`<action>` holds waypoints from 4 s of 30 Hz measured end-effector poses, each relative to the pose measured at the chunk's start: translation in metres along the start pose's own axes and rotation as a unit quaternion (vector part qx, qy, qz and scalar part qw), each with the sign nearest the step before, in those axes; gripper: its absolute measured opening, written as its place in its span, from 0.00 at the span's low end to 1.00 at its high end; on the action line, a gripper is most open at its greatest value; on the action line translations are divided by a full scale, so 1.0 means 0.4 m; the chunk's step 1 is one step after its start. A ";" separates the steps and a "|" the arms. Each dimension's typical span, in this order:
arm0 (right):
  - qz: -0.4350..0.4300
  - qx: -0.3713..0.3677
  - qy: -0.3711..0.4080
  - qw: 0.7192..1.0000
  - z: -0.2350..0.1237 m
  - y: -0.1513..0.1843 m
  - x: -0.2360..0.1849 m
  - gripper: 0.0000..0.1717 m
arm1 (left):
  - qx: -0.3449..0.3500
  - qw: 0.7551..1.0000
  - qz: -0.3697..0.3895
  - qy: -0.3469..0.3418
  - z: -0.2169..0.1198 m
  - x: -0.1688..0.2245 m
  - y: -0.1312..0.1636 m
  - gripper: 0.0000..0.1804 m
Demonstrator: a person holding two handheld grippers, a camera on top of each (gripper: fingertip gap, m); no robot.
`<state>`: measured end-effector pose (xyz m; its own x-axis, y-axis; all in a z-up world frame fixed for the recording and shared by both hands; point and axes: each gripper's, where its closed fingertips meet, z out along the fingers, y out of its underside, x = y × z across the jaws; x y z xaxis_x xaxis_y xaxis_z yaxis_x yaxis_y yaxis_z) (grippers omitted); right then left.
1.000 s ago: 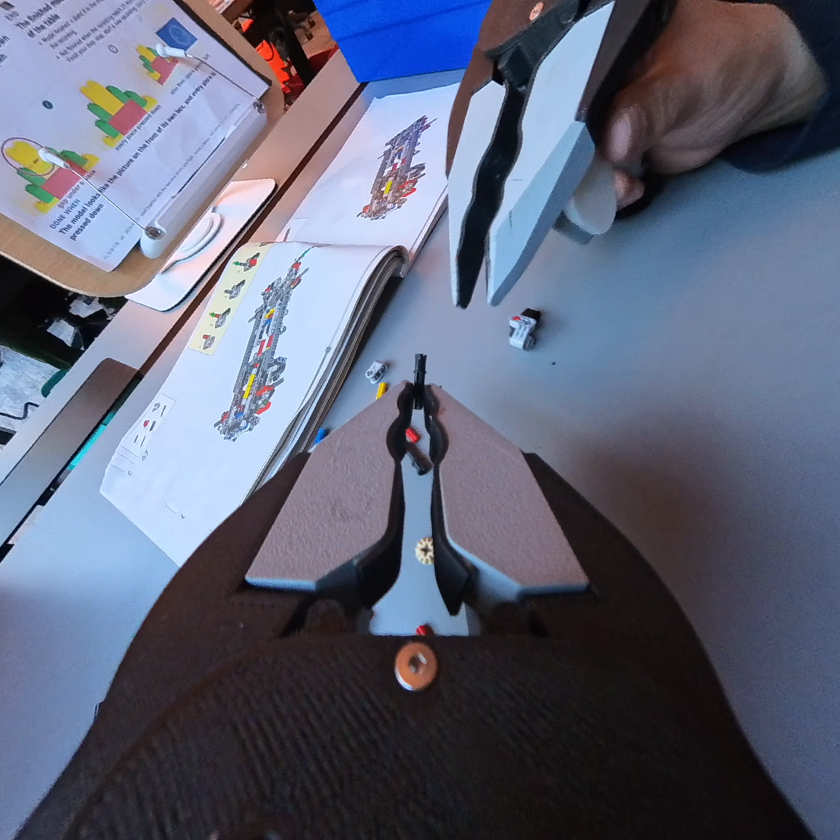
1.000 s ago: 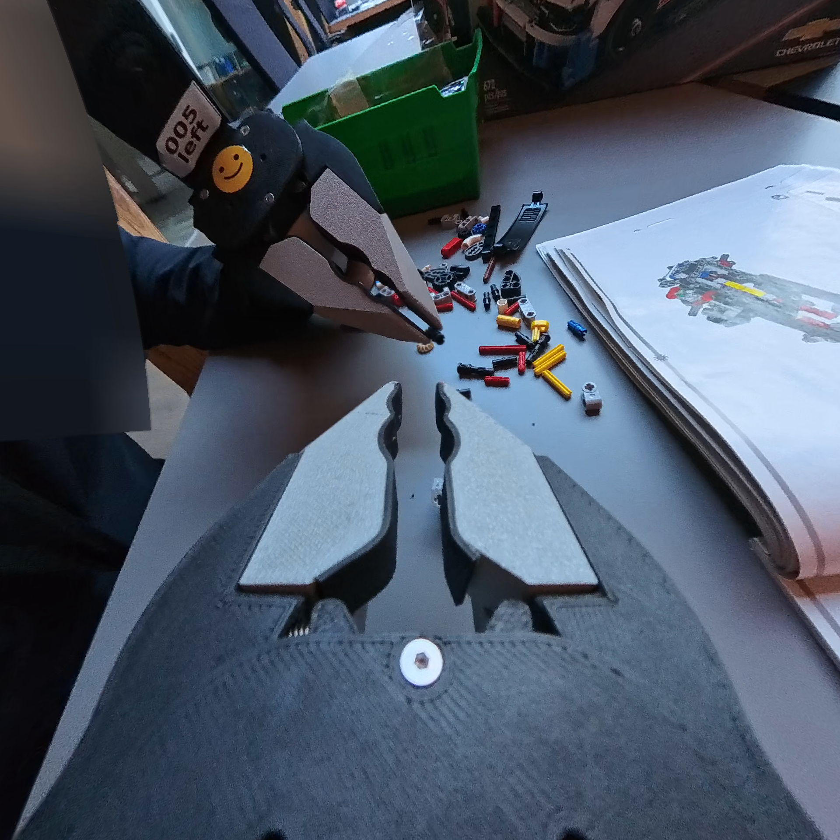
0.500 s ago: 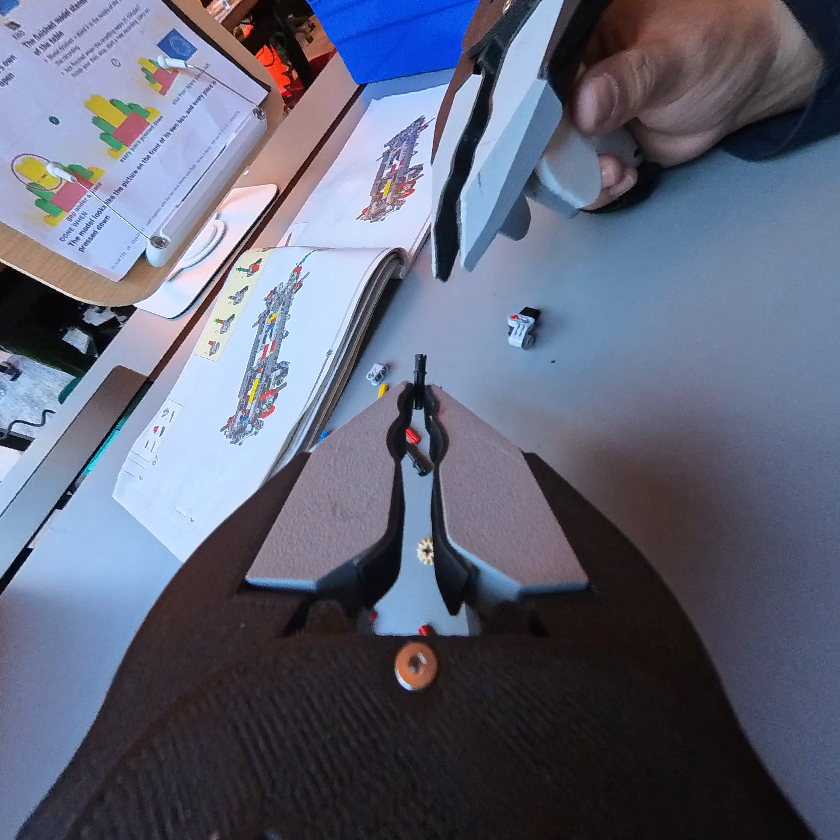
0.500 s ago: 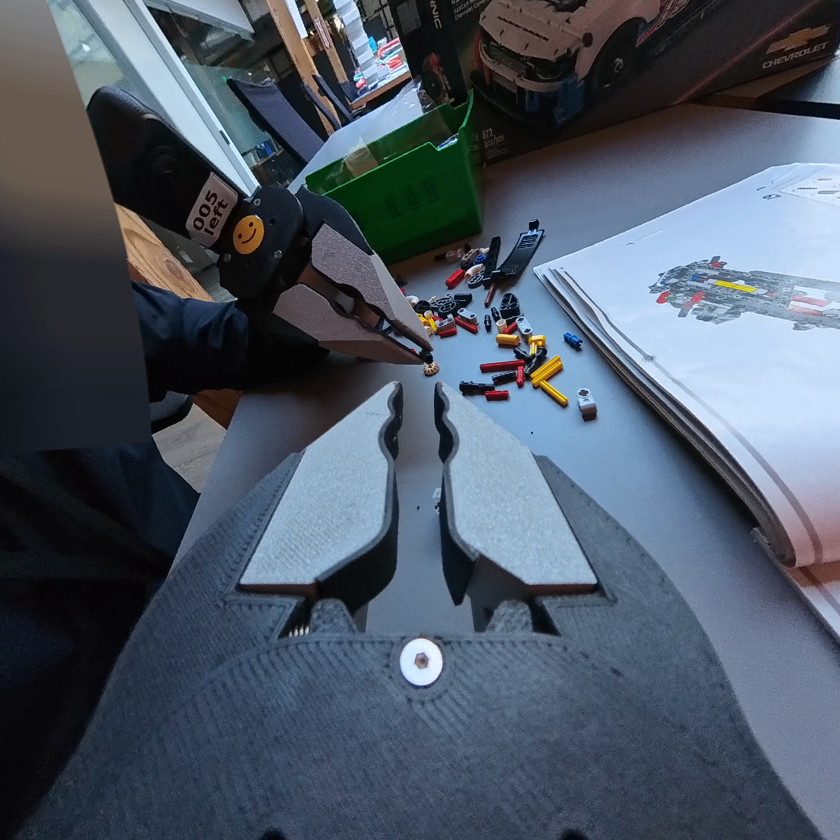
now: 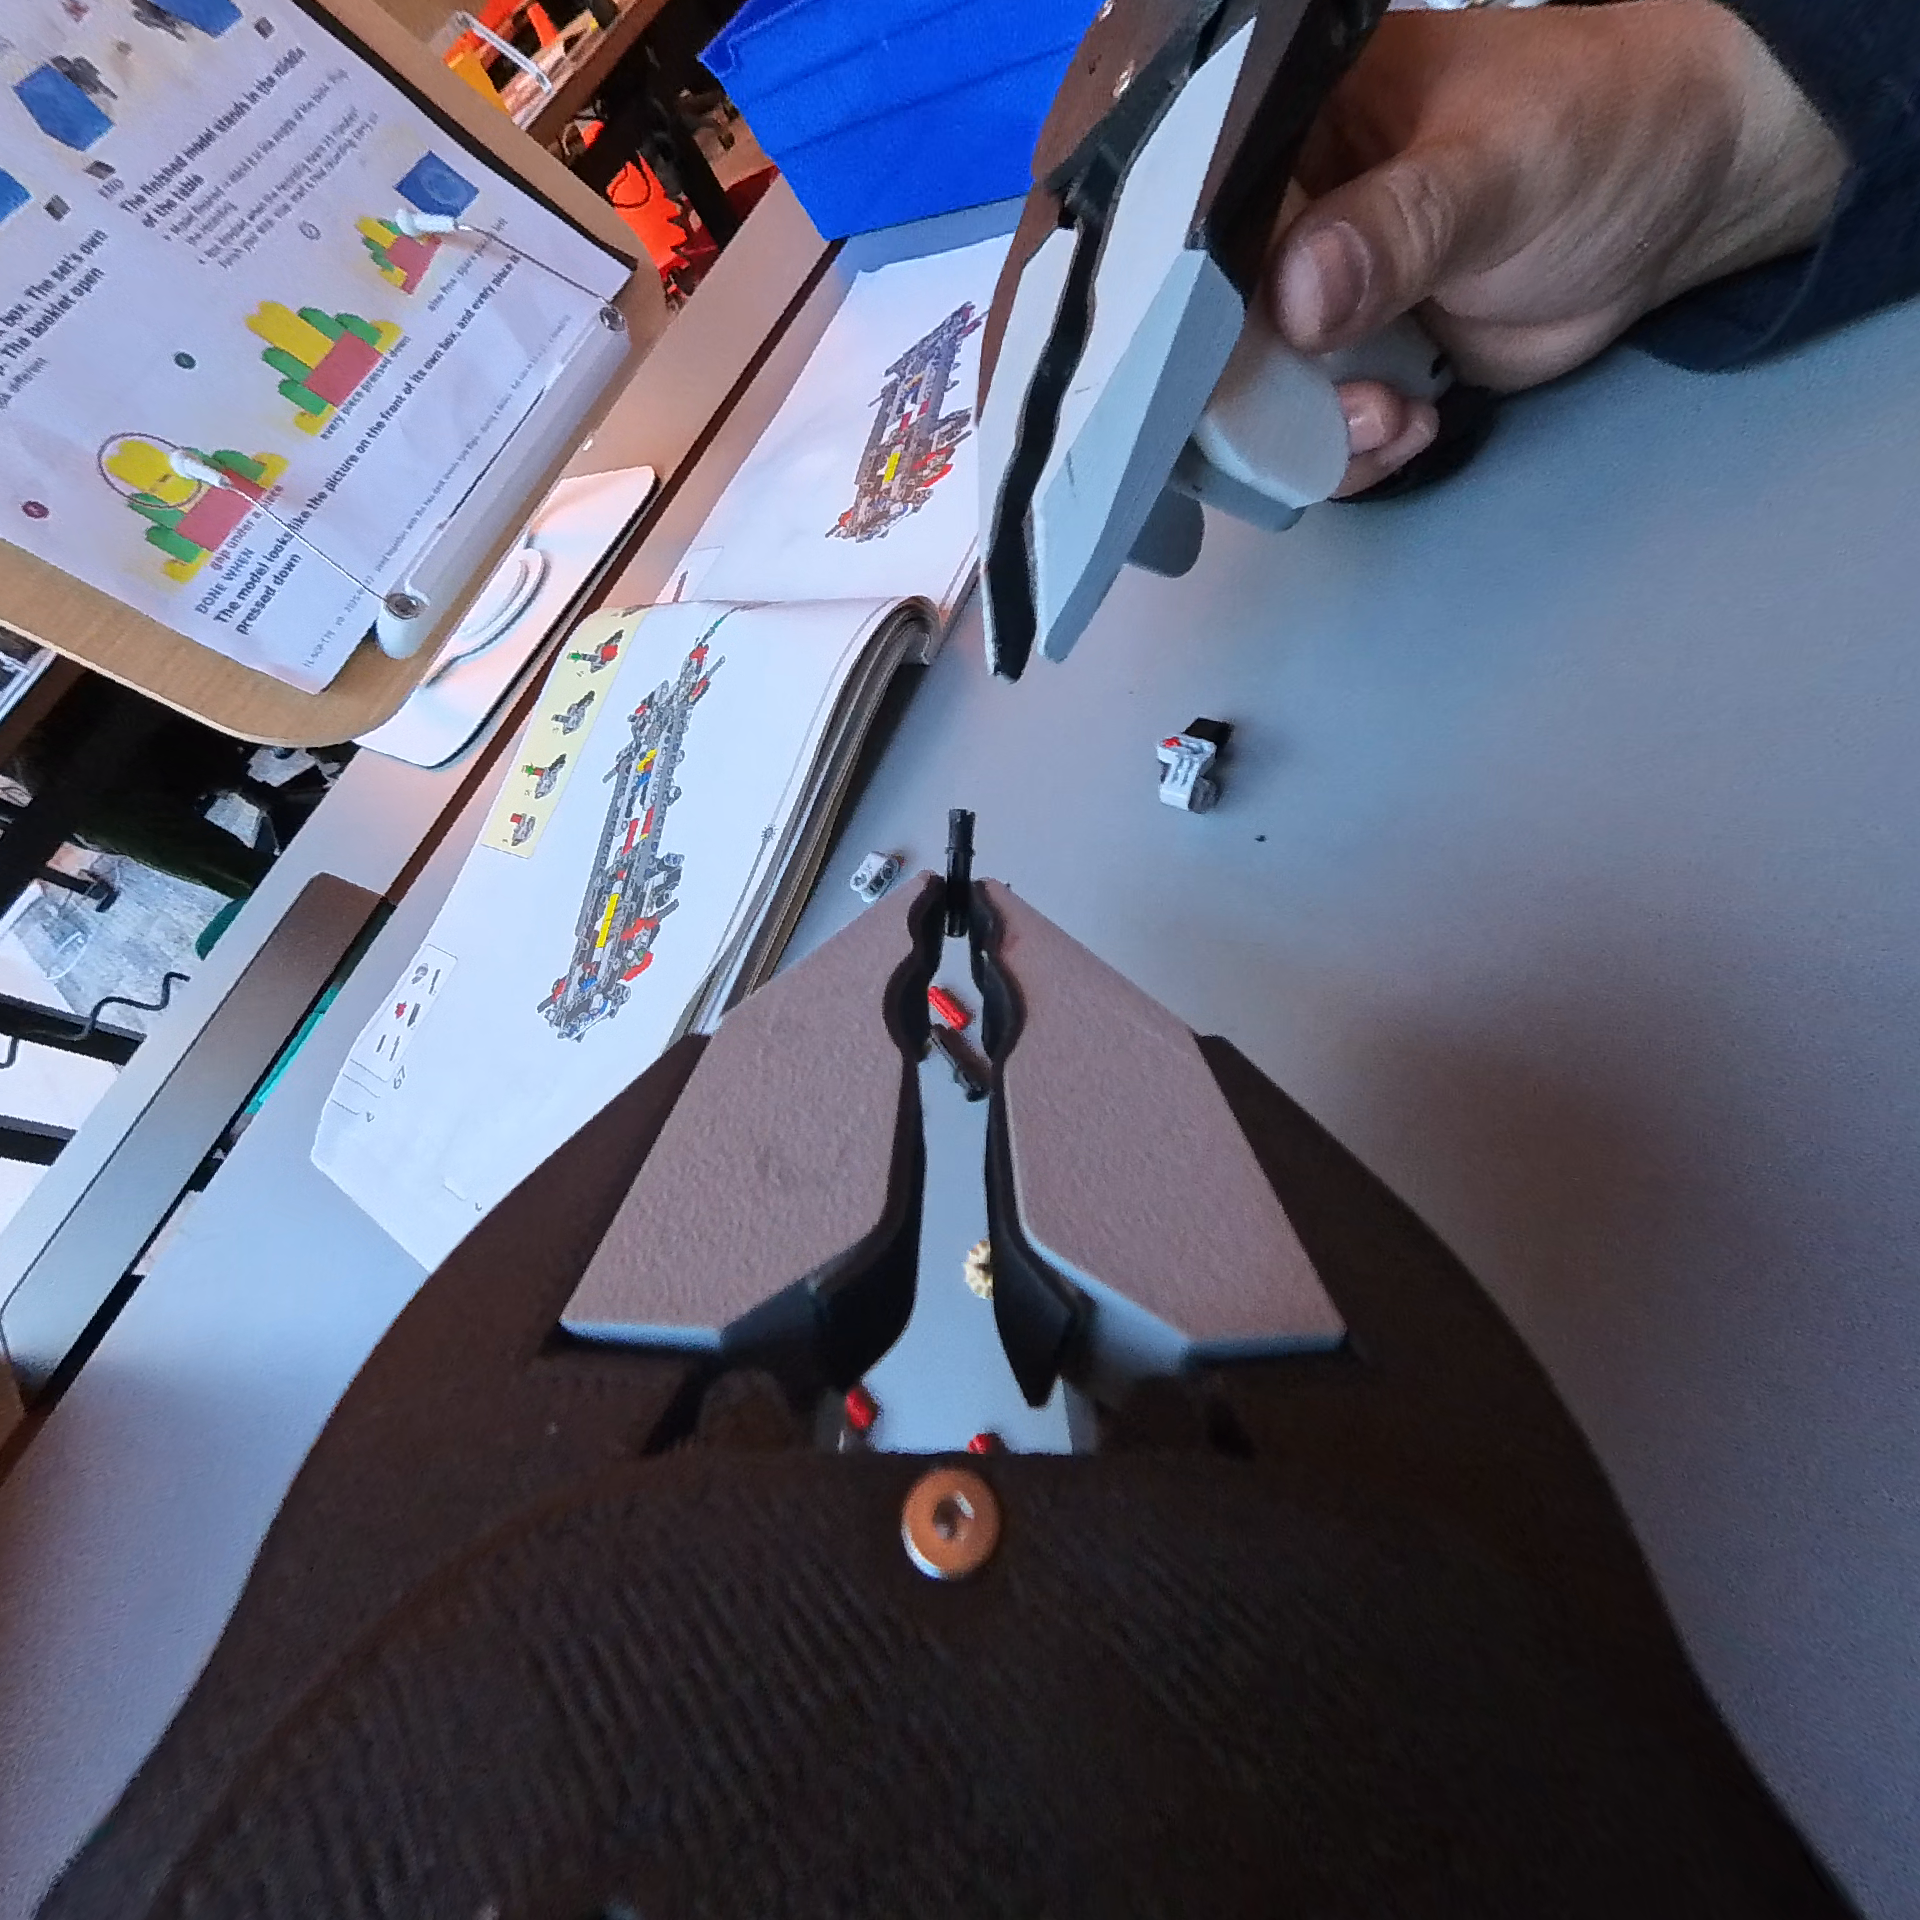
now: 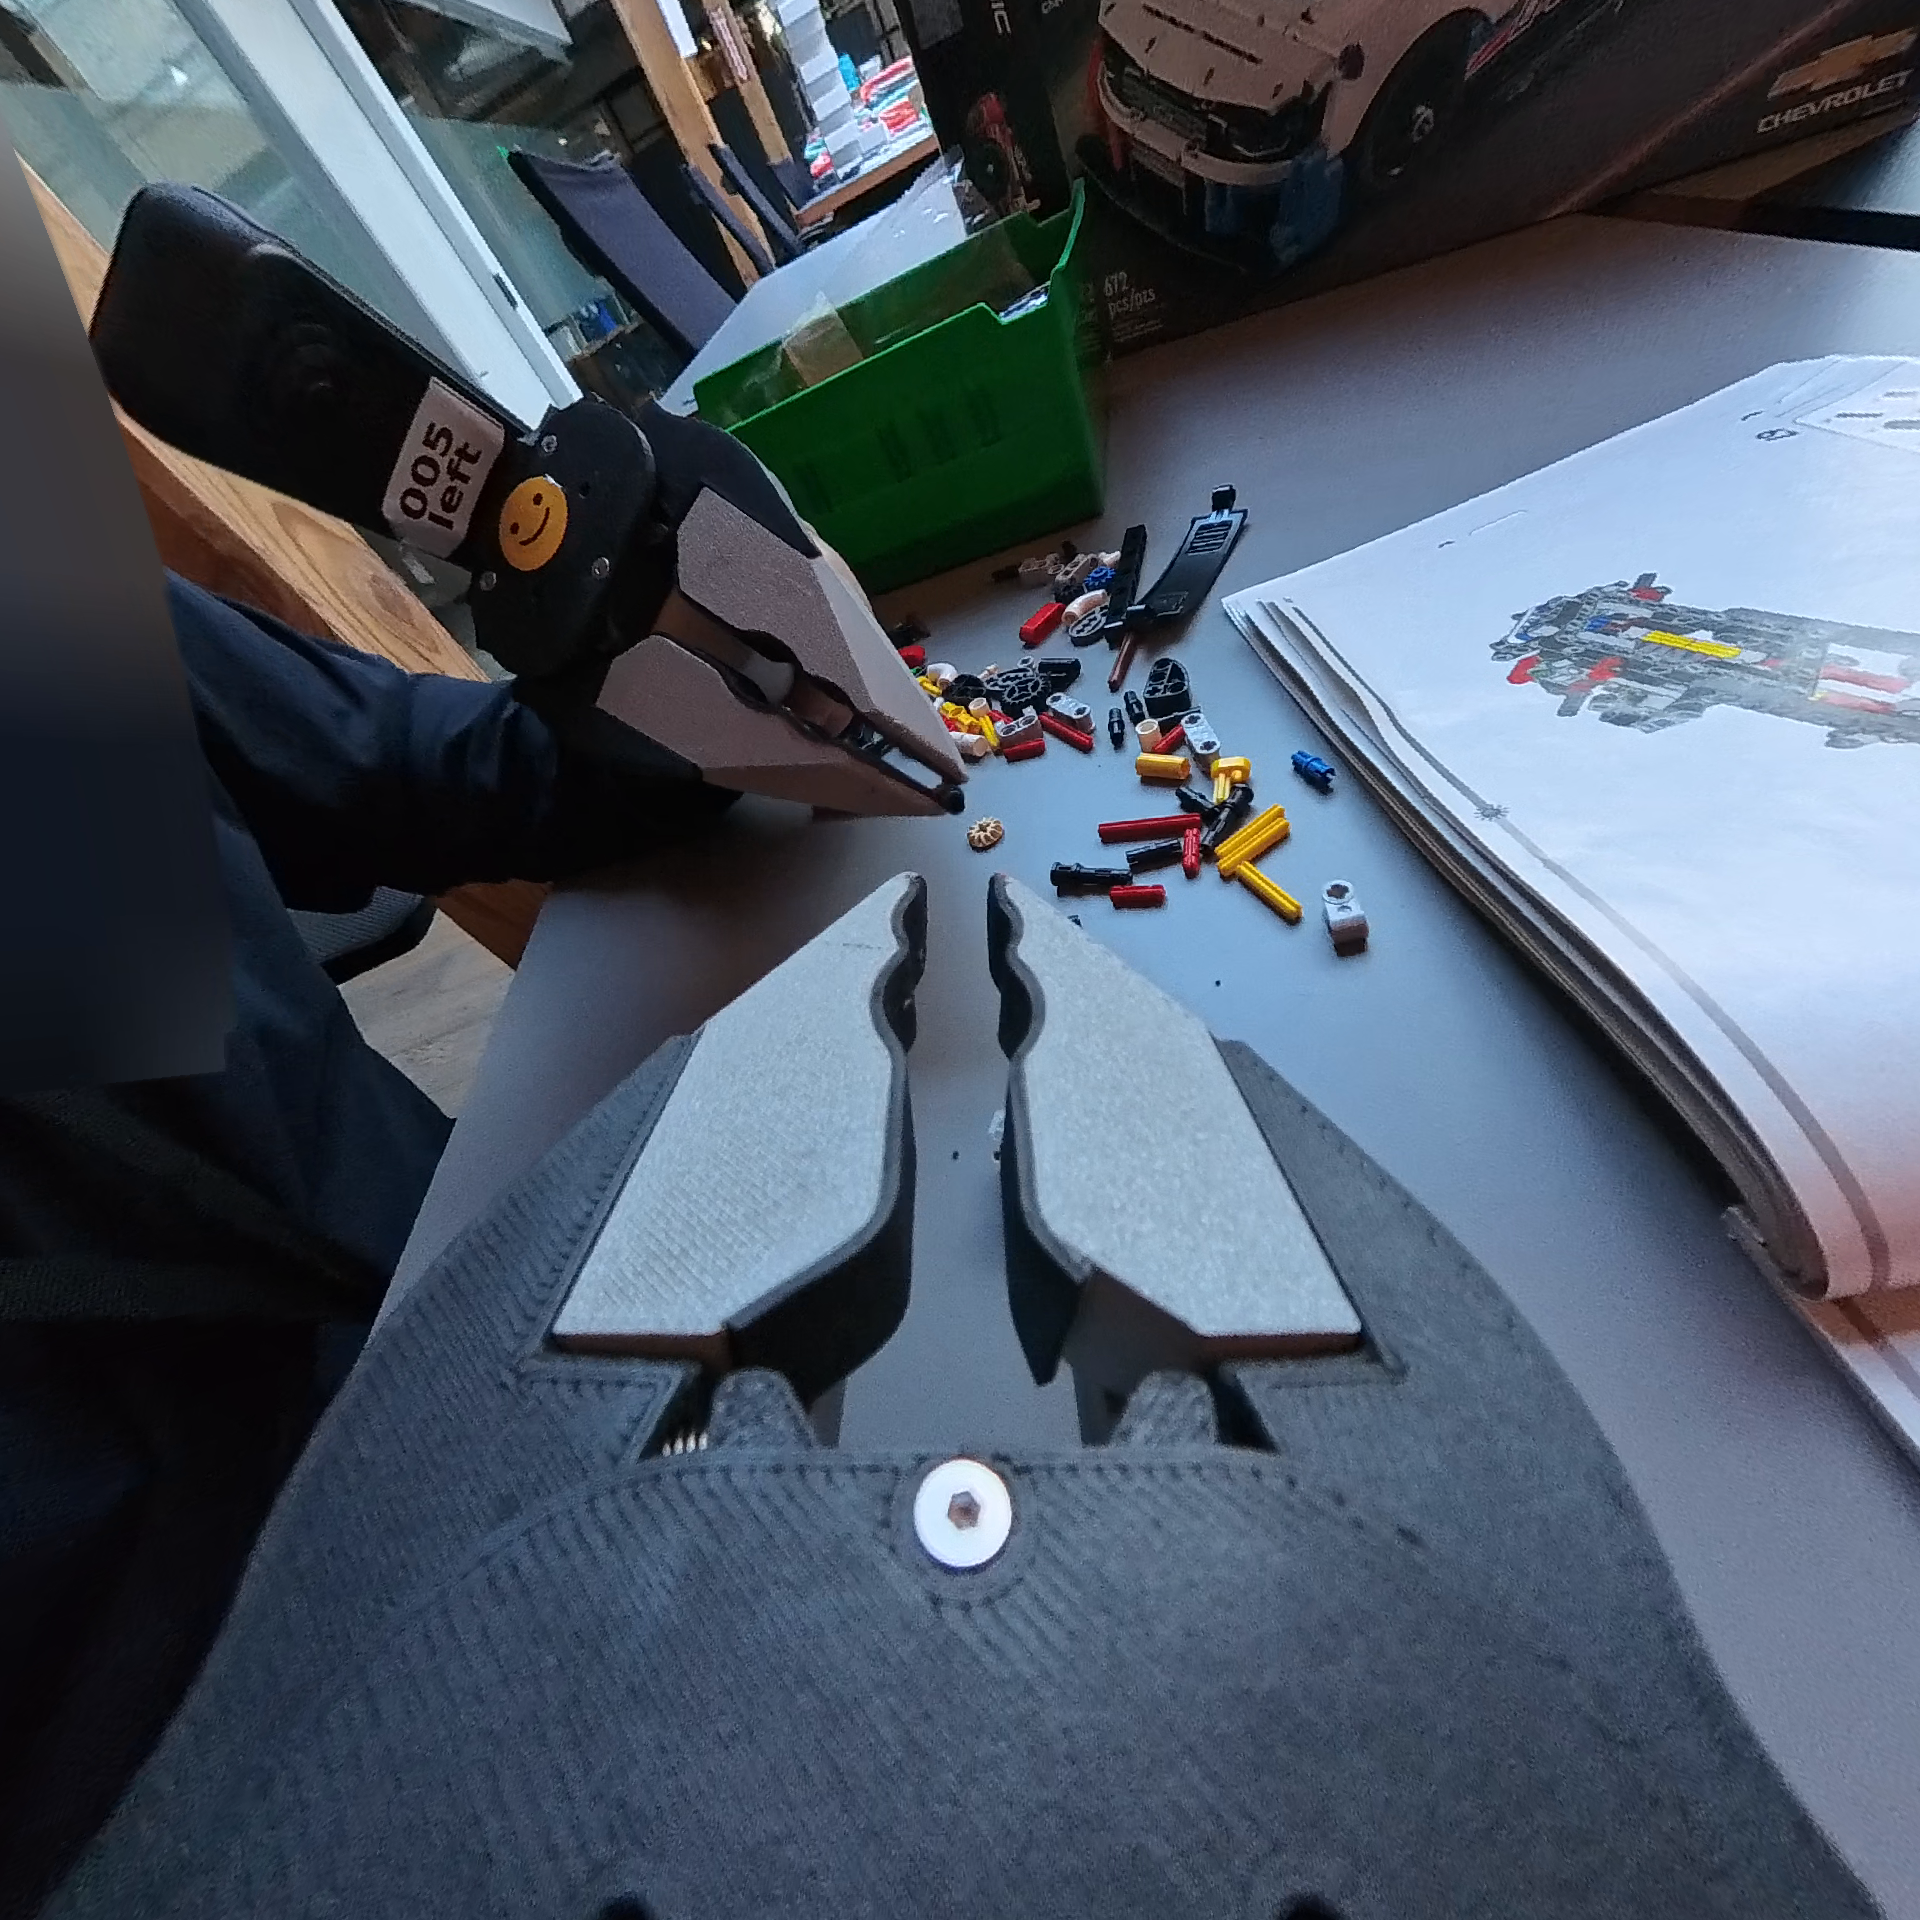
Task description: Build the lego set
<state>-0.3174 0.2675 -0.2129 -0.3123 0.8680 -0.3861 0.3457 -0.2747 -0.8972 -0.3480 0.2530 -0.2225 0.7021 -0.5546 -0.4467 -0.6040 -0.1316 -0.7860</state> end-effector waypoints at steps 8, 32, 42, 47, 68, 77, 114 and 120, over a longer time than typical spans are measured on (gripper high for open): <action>0.002 0.001 -0.007 1.000 -0.001 0.000 -0.004 0.04 | -0.017 1.000 -0.009 0.013 0.013 0.007 0.020 0.01; -0.030 0.041 0.072 0.996 -0.033 -0.029 0.042 0.00 | -0.114 0.966 -0.141 0.183 0.072 0.174 0.053 0.04; -0.016 0.099 0.127 0.987 -0.091 -0.071 0.089 0.00 | -0.070 0.966 -0.176 0.176 0.037 0.118 0.038 0.05; -0.017 0.088 0.125 0.988 -0.082 -0.062 0.088 0.00 | -0.076 0.965 -0.174 0.180 0.039 0.124 0.043 0.05; -0.024 0.026 0.022 0.999 -0.020 -0.019 0.002 0.01 | -0.039 0.988 -0.105 0.109 0.063 0.100 0.001 0.01; -0.045 0.019 -0.029 0.998 -0.010 -0.022 -0.066 0.00 | 0.061 0.998 -0.002 0.011 0.005 0.050 -0.092 0.01; -0.106 -0.120 0.046 0.986 -0.092 0.053 -0.010 0.00 | -0.099 0.969 -0.080 0.210 0.145 0.131 0.000 0.16; -0.164 -0.158 0.052 0.972 -0.088 0.096 -0.015 0.00 | -0.115 0.954 -0.090 0.260 0.159 0.178 0.010 0.09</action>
<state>-0.2711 0.2661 -0.2375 -0.3662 0.9291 -0.0518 0.5019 0.1503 -0.8518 -0.2763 0.2654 -0.2845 0.5569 -0.8305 0.0069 -0.5995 -0.4078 -0.6887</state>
